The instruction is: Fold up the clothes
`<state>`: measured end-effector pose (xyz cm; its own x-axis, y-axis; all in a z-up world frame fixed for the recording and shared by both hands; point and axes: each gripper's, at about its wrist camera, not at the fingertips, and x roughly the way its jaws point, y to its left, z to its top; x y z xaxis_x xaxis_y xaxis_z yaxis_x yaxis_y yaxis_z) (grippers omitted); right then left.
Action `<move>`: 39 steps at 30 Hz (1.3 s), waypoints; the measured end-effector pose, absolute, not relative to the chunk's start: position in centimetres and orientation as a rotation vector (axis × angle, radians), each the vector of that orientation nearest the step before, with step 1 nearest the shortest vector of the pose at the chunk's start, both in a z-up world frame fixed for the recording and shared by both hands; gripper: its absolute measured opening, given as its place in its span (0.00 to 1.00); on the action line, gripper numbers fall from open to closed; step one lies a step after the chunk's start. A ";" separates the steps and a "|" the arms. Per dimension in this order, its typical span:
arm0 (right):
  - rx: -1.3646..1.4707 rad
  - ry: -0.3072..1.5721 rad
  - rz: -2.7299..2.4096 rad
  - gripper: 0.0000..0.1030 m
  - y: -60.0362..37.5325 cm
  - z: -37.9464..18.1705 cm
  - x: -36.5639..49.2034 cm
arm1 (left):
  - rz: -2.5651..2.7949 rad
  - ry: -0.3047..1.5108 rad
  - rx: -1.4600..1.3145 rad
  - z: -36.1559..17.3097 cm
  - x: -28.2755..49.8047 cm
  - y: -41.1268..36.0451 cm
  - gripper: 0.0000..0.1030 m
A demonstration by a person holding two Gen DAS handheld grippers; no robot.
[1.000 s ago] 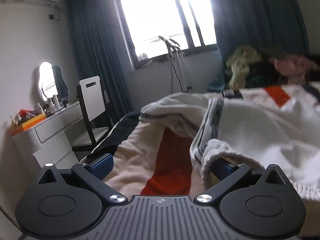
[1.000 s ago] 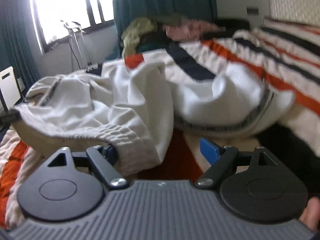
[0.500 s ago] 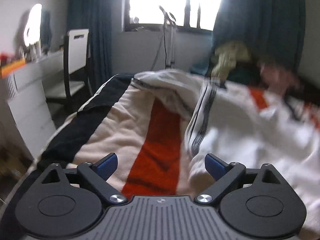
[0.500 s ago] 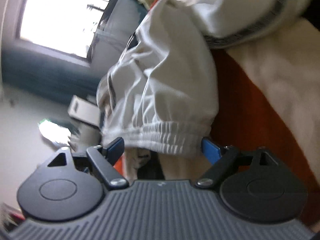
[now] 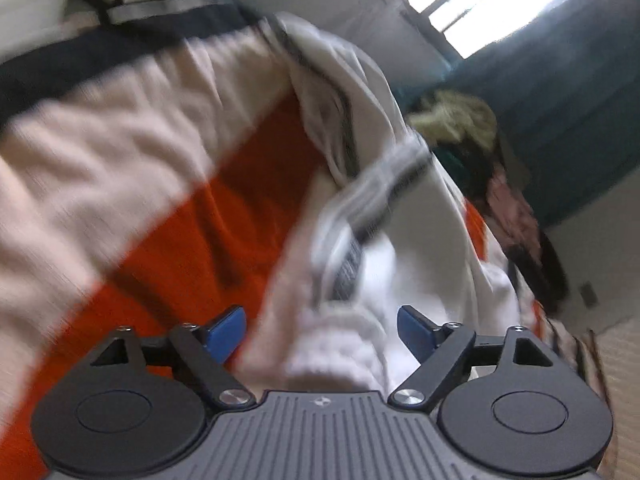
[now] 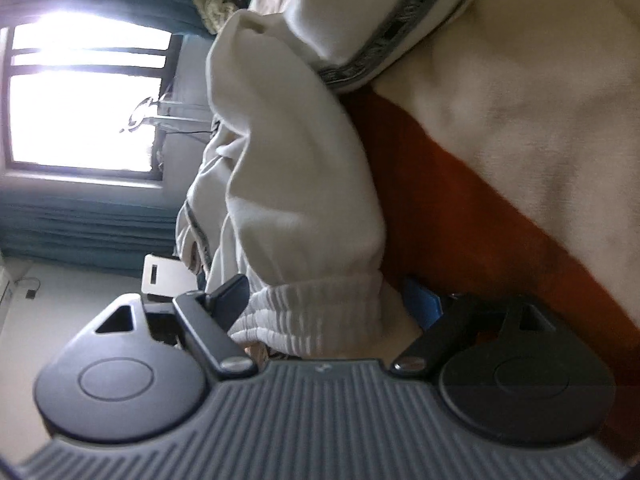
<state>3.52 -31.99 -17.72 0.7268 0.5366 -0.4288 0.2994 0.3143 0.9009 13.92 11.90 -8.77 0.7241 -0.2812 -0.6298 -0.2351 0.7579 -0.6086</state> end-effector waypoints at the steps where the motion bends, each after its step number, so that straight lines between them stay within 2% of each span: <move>1: 1.287 0.779 0.194 0.80 -32.0 -17.7 3.6 | -0.049 0.787 -0.741 -9.2 14.1 11.5 0.81; 2: 1.296 0.766 0.208 0.76 -31.9 -17.8 3.7 | -0.070 0.795 -0.752 -9.7 14.2 11.2 0.81; 4: 1.295 0.761 0.227 0.76 -31.7 -17.9 4.2 | -0.030 0.789 -0.731 -10.1 14.1 10.4 0.80; 5: 1.278 0.764 0.219 0.75 -31.6 -18.0 4.4 | -0.016 0.777 -0.740 -10.2 14.0 10.2 0.77; 6: 1.261 0.767 0.211 0.72 -31.5 -18.0 4.5 | -0.002 0.765 -0.749 -10.4 13.9 10.1 0.73; 8: 1.229 0.771 0.195 0.65 -31.3 -18.2 4.9 | 0.032 0.733 -0.761 -10.5 13.8 10.1 0.47; 9: 1.223 0.766 0.187 0.61 -31.2 -18.2 4.8 | 0.050 0.724 -0.769 -10.5 13.8 10.2 0.45; 12: 1.226 0.737 0.169 0.49 -30.8 -18.4 4.5 | 0.053 0.711 -0.792 -9.7 13.6 10.9 0.30; 15: 1.190 0.720 0.197 0.41 -29.1 -17.4 4.1 | 0.084 0.686 -0.786 -8.0 13.8 12.2 0.23; 17: 1.070 0.688 0.192 0.38 -26.4 -15.6 3.6 | 0.123 0.683 -0.830 -6.7 14.1 13.6 0.16; 20: 1.042 0.674 0.217 0.36 -21.5 -13.8 3.2 | 0.184 0.641 -0.837 -3.9 15.5 17.3 0.15; 24: 1.065 0.696 0.344 0.34 -13.1 -11.8 4.3 | 0.281 0.647 -0.672 0.6 18.7 24.2 0.14; 30: 1.113 0.822 0.560 0.34 1.4 -11.0 9.7 | 0.403 0.655 -0.491 4.7 23.6 35.4 0.14; 35: 1.099 0.975 0.635 0.35 10.8 -12.7 14.6 | 0.463 0.729 -0.424 2.2 28.6 41.2 0.14; 39: 1.074 1.075 0.627 0.37 12.8 -14.9 17.2 | 0.459 0.779 -0.475 -2.2 31.3 42.4 0.17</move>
